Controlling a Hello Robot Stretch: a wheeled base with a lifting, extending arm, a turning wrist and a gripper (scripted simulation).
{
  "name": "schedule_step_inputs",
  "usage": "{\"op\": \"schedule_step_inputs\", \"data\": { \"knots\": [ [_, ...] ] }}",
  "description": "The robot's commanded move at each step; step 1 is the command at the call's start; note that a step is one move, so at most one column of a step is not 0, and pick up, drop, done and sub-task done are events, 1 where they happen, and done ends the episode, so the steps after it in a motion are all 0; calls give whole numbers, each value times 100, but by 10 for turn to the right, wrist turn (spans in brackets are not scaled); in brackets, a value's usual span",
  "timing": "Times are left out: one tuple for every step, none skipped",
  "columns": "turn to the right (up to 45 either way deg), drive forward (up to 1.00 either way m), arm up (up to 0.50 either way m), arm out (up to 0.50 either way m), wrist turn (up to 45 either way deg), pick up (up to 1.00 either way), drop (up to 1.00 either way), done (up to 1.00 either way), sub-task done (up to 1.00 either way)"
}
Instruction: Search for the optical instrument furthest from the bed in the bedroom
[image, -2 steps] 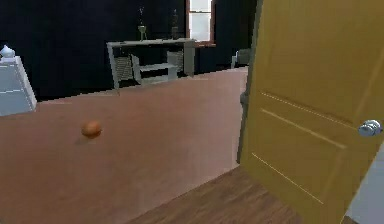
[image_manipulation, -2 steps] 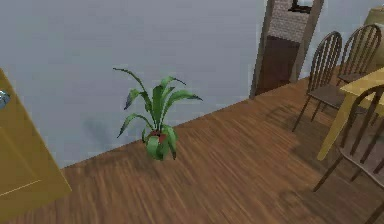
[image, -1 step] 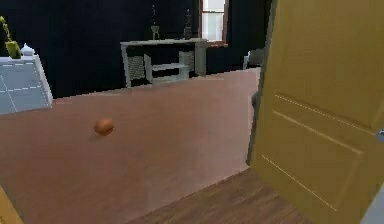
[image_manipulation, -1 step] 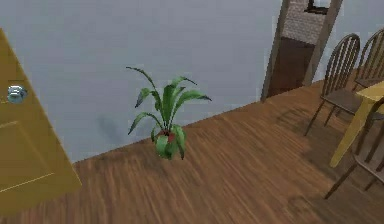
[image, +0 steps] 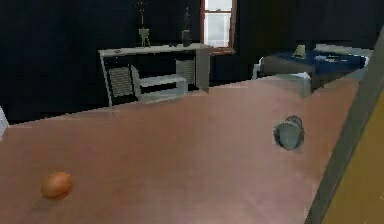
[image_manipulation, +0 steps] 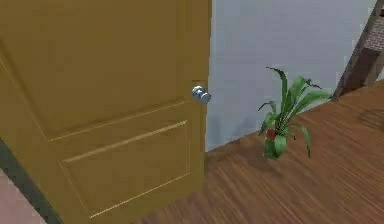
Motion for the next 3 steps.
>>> {"op": "schedule_step_inputs", "data": {
  "knots": [
    [0, 65, 0, 0, 0, 0, 0, 0, 0],
    [-30, 0, 0, 0, 0, 0, 0, 0, 0],
    [0, 50, 0, 0, 0, 0, 0, 0, 0]
  ]
}}
